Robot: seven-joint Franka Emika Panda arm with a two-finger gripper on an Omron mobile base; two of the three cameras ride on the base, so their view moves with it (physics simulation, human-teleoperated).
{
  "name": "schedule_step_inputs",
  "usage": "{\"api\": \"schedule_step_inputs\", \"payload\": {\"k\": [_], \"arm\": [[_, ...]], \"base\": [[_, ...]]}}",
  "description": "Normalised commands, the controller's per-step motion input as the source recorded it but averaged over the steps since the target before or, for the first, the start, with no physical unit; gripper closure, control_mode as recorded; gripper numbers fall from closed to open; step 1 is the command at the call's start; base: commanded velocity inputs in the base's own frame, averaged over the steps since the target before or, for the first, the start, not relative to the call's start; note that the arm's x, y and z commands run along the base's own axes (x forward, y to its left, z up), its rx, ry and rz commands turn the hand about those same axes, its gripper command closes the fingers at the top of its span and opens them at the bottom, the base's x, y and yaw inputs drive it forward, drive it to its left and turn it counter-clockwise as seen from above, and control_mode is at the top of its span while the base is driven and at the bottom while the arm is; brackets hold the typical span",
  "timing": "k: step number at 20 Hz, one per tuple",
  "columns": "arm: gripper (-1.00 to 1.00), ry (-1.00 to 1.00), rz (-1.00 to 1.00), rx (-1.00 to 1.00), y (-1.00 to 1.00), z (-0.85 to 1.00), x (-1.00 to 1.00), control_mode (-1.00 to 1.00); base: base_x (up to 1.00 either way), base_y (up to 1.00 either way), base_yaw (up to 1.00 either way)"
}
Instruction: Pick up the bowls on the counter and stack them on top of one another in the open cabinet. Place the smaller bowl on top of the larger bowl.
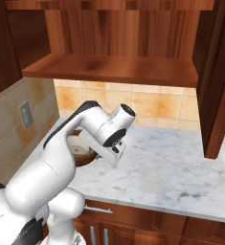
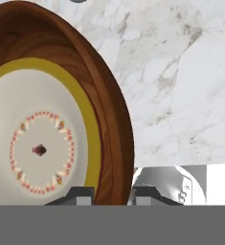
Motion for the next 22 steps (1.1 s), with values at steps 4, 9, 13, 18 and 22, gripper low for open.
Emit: {"api": "schedule_step_inputs", "payload": {"k": [4, 9, 13, 18, 22], "arm": [[1.00, 0.00, -0.10, 0.00, -0.05, 0.45, -0.33, -1.00], [1.00, 0.00, -0.11, 0.00, -0.06, 0.49, -0.30, -1.00], [1.00, 0.00, -0.12, 0.00, -0.09, 0.50, -0.27, -1.00], [1.00, 0.00, -0.13, 0.00, -0.08, 0.50, -0.23, -1.00], [1.00, 0.00, -0.14, 0.00, -0.08, 0.44, -0.20, -1.00]], "base": [[0.00, 0.00, 0.00], [0.00, 0.00, 0.00], [0.00, 0.00, 0.00], [0.00, 0.00, 0.00], [0.00, 0.00, 0.00]]}}
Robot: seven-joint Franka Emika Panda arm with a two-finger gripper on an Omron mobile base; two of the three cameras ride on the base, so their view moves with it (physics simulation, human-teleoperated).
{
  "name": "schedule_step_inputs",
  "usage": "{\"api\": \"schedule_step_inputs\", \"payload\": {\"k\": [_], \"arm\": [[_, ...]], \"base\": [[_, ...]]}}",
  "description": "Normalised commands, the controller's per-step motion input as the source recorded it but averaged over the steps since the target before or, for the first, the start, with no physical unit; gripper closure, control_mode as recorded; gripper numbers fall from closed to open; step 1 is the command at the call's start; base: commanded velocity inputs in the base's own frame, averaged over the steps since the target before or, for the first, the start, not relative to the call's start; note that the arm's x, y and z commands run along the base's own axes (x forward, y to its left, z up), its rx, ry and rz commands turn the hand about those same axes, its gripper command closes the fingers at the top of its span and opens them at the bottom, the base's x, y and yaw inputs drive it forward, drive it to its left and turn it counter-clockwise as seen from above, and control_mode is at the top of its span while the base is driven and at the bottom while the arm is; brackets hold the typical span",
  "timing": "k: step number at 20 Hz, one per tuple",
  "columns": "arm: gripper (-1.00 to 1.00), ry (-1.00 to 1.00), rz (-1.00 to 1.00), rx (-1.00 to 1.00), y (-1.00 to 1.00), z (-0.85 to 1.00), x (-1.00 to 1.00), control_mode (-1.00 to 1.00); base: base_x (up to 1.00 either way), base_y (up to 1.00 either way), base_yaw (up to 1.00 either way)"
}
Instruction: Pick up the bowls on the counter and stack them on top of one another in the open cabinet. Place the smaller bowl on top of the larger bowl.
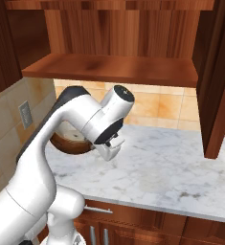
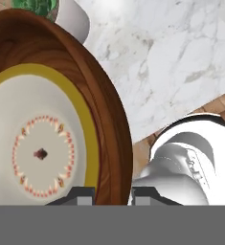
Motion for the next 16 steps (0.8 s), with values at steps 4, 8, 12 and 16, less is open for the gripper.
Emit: {"api": "schedule_step_inputs", "payload": {"k": [4, 8, 12, 16], "arm": [[1.00, 0.00, -0.15, 0.00, -0.05, 0.41, -0.21, -1.00], [1.00, 0.00, -0.16, 0.00, -0.03, 0.40, -0.22, -1.00], [1.00, 0.00, -0.12, 0.00, -0.01, 0.16, -0.16, -1.00], [1.00, -0.13, -0.01, 0.00, 0.00, 0.06, -0.20, -1.00]], "base": [[0.00, 0.00, 0.00], [0.00, 0.00, 0.00], [0.00, 0.00, 0.00], [0.00, 0.00, 0.00]]}}
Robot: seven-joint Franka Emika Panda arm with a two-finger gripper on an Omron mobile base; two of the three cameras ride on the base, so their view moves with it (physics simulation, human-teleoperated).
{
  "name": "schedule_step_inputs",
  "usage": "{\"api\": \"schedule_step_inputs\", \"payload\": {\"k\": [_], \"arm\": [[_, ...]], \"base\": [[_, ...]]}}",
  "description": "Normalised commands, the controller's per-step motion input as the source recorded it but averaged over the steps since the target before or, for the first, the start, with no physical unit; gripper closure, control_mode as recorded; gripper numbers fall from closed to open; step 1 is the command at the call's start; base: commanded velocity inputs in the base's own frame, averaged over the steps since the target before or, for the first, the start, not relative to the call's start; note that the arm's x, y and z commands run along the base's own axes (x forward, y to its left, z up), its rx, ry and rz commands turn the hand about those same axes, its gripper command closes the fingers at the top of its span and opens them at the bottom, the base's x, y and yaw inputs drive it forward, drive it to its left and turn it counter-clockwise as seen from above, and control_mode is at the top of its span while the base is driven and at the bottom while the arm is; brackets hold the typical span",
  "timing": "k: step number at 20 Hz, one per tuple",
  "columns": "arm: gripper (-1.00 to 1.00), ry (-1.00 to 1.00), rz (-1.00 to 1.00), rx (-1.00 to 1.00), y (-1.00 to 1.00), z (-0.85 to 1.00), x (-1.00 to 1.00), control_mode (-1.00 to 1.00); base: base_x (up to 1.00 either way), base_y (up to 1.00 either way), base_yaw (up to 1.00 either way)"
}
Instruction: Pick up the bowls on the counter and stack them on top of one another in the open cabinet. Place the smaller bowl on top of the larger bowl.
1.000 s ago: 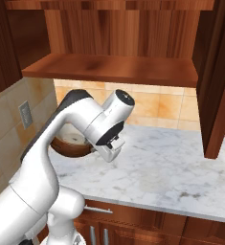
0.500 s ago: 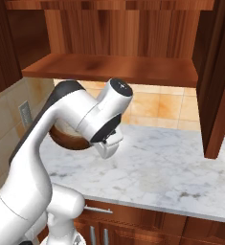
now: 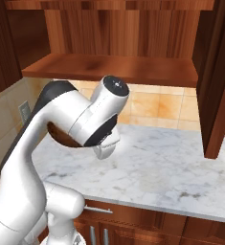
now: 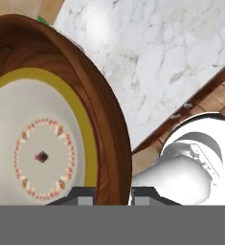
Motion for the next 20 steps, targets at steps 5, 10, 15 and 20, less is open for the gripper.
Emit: {"api": "schedule_step_inputs", "payload": {"k": [5, 10, 15, 20], "arm": [[1.00, -0.10, -0.08, 0.00, 0.00, 0.27, -0.04, -1.00], [1.00, -0.01, -0.12, 0.00, 0.00, 0.30, 0.00, -1.00], [1.00, 0.00, -0.13, 0.00, 0.00, 0.36, 0.00, -1.00], [1.00, 0.00, -0.13, 0.00, 0.00, 0.36, 0.05, -1.00]], "base": [[0.00, 0.00, 0.00], [0.00, 0.00, 0.00], [0.00, 0.00, 0.00], [0.00, 0.00, 0.00]]}}
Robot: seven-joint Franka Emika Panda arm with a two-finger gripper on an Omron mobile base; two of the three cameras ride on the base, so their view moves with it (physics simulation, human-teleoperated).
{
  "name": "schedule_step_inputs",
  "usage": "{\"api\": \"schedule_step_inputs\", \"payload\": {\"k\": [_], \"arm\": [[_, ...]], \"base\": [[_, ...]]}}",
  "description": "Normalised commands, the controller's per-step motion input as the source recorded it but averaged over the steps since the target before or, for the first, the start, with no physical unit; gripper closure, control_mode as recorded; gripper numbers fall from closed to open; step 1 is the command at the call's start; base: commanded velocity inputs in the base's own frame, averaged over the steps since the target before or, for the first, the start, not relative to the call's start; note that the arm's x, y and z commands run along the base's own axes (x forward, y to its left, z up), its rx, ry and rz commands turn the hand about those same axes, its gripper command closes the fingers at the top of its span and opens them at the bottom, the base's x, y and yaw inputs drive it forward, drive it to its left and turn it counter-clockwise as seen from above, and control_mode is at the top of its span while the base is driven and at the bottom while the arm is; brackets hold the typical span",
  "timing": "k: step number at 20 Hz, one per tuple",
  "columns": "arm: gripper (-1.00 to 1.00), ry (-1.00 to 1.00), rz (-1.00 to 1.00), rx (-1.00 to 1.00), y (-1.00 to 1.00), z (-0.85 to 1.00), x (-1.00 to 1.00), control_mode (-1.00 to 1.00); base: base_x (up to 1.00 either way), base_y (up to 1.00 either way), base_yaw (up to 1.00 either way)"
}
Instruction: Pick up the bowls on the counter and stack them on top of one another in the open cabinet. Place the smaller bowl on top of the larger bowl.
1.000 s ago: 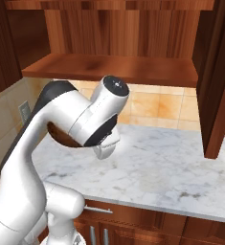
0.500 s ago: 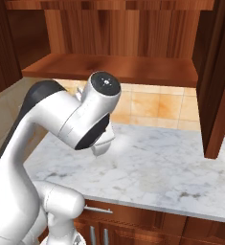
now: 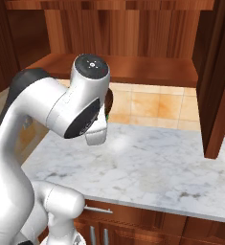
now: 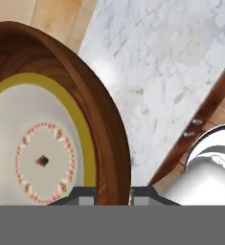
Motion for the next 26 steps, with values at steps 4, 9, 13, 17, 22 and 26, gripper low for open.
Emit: {"api": "schedule_step_inputs", "payload": {"k": [4, 9, 13, 17, 22, 26], "arm": [[1.00, 0.00, -0.12, 0.00, 0.00, 0.33, 0.20, -1.00], [1.00, -0.05, -0.10, 0.00, 0.00, 0.29, 0.22, -1.00], [1.00, -0.06, -0.06, 0.02, 0.00, 0.24, 0.27, -1.00], [1.00, -0.04, -0.04, 0.02, 0.00, 0.21, 0.30, -1.00], [1.00, -0.03, -0.02, 0.02, 0.00, 0.15, 0.32, -1.00], [1.00, -0.03, -0.02, 0.02, -0.01, 0.13, 0.24, -1.00]], "base": [[0.00, 0.00, 0.00], [0.00, 0.00, 0.00], [0.00, 0.00, 0.00], [0.00, 0.00, 0.00], [0.00, 0.00, 0.00], [0.00, 0.00, 0.00]]}}
